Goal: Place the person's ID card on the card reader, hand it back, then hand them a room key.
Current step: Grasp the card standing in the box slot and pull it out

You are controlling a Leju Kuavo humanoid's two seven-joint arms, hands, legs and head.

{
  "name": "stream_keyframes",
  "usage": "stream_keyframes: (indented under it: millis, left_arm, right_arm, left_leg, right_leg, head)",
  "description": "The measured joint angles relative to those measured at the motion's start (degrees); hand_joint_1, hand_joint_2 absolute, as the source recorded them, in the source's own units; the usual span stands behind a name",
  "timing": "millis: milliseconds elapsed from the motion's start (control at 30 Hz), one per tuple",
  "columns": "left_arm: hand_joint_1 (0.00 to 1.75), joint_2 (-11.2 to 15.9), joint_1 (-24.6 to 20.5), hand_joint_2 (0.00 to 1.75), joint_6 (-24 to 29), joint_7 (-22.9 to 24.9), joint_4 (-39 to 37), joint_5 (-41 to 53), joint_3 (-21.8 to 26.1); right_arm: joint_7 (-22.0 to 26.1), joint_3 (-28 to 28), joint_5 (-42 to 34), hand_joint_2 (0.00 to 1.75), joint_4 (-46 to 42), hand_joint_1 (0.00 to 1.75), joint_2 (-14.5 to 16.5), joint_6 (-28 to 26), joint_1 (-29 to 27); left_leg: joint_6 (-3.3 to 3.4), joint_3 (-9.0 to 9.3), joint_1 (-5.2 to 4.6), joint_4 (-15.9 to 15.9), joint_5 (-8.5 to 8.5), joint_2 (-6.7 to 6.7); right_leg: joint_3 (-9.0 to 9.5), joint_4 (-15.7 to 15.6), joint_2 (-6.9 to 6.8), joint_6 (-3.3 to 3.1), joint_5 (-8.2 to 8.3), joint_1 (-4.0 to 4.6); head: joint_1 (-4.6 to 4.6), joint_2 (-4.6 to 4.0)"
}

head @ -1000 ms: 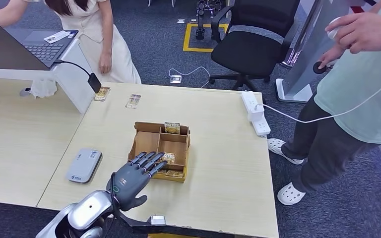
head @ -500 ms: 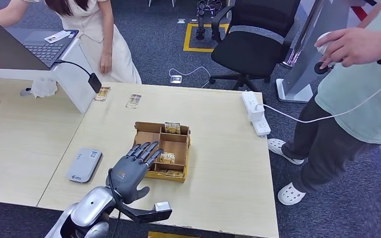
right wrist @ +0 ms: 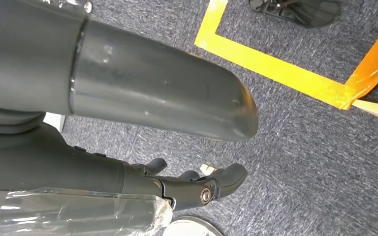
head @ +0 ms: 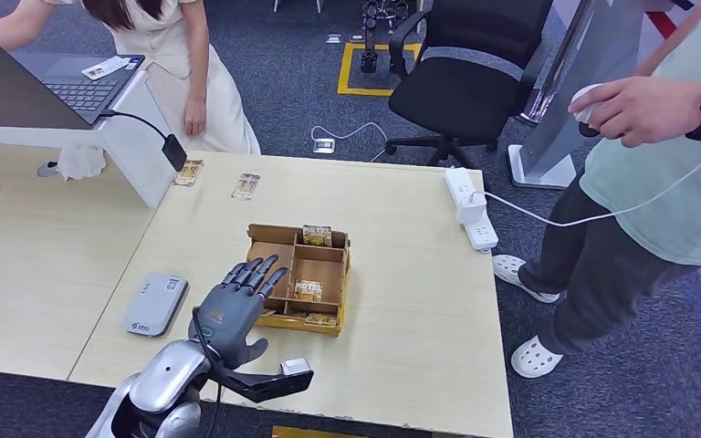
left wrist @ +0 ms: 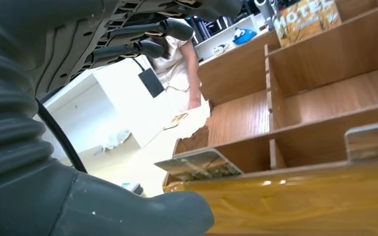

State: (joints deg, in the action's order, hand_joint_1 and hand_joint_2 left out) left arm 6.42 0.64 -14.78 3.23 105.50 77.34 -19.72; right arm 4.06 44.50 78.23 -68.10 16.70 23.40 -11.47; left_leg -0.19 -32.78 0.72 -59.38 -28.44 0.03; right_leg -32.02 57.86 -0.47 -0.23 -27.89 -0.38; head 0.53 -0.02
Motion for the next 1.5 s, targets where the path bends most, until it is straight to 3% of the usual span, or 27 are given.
stream_keyframes:
  millis: [433,1367,1500]
  left_arm:
    - [0.0,-1.7,1.1,1.75,-0.6,0.2,-1.2,0.7,3.6]
    - [0.0,-3.4,2.0,1.75,-1.0,0.5,-2.3,3.4,6.0]
    - [0.54,-3.8,2.1,1.75,-1.1,0.5,-2.6,4.3,6.9]
  right_arm:
    - [-0.3,-0.3,-0.3,0.0,-0.3,0.0,0.0,0.2,0.0]
    - [-0.7,-1.2,-1.4,0.0,-1.6,0.0,0.0,0.9,0.1]
    - [-0.9,-1.6,-1.9,0.0,-2.1,0.0,0.0,1.2,0.1]
  left_leg:
    - [0.0,0.0,0.0,0.0,0.0,0.0]
    - [0.0,0.0,0.0,0.0,0.0,0.01]
    - [0.0,0.0,0.0,0.0,0.0,0.01]
  right_leg:
    - [0.0,0.0,0.0,0.0,0.0,0.0]
    - [-0.01,0.0,0.01,0.0,0.0,0.0]
    - [-0.02,0.0,0.01,0.0,0.0,0.0]
  head:
    - [0.0,0.0]
    - [0.01,0.0]
    - [0.0,0.0]
